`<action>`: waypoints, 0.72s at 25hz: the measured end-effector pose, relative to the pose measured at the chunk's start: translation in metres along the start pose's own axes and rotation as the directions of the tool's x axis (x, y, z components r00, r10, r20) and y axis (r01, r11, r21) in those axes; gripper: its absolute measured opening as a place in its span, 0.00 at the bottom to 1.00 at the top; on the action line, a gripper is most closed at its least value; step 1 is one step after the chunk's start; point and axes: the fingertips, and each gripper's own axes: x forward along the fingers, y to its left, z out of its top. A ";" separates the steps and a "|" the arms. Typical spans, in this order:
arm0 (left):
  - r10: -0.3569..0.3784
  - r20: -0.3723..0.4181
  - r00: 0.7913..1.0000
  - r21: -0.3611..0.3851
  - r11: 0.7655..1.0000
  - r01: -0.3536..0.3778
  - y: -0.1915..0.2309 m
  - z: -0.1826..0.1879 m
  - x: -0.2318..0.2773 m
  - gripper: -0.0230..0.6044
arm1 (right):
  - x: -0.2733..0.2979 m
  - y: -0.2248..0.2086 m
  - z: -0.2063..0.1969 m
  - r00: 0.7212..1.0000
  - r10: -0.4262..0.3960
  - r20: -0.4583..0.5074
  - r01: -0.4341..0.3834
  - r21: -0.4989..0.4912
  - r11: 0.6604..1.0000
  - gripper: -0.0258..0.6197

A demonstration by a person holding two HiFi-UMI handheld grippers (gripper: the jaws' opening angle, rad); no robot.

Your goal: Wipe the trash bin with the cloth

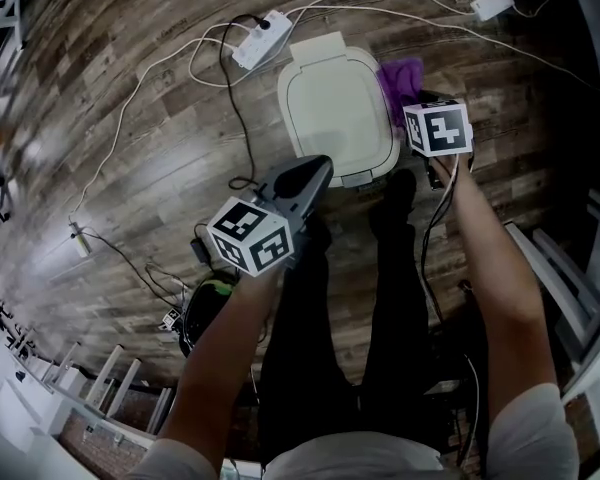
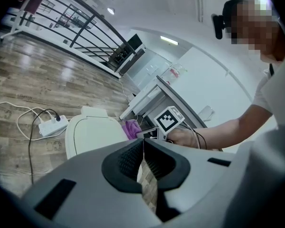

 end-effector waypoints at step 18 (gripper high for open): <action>0.047 0.025 0.999 -0.017 0.999 -0.047 0.018 -0.002 -0.032 0.05 | -0.033 0.047 0.014 0.993 0.052 0.106 -0.050 -0.023 0.998 0.20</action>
